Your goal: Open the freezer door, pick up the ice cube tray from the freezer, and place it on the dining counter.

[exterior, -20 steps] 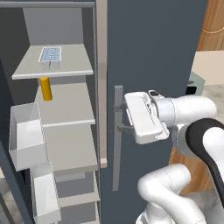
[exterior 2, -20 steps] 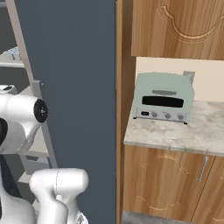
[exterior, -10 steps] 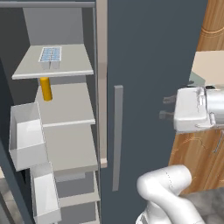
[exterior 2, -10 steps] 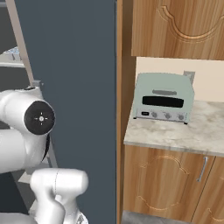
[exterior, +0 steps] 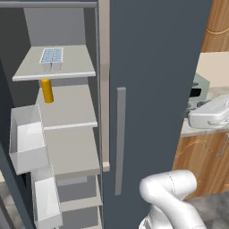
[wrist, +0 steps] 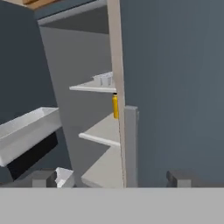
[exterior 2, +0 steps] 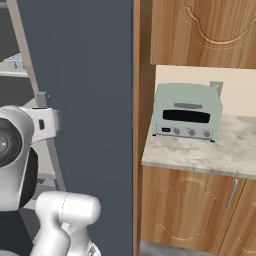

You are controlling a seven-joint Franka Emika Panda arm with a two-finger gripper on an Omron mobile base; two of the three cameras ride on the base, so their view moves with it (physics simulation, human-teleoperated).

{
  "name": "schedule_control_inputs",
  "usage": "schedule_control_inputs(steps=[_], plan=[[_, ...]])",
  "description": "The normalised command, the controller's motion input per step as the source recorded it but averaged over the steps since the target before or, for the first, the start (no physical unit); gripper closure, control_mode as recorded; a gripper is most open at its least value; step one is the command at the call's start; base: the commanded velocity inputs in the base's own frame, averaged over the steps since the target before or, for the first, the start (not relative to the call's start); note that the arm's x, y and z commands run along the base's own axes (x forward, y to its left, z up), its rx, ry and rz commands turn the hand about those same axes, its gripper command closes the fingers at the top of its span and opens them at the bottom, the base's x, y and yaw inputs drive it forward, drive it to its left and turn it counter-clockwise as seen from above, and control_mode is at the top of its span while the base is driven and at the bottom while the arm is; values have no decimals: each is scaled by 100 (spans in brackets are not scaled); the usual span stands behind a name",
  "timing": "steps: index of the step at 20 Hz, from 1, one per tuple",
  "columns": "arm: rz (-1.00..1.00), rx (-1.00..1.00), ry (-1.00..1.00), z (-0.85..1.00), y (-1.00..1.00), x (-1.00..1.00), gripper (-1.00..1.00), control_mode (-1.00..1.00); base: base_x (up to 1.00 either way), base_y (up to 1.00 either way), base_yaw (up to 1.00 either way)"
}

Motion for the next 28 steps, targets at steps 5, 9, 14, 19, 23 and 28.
schedule_control_inputs(steps=[5, 9, 14, 19, 23, 28], plan=[[-35, -13, 9, 0, -27, 0, -100, -100, 0, 0, 0], [-34, -12, 0, -12, -3, -3, -100, -100, 0, 0, 0], [-23, -3, -1, -27, -2, -13, -100, -100, 0, 0, 0], [-19, 0, -2, -22, -2, -3, -100, -100, 0, 0, 0], [-2, 0, -5, -13, -22, 0, -100, -100, 0, 0, 0], [4, 1, -8, -17, -6, 0, -100, -100, 0, 0, 0]])
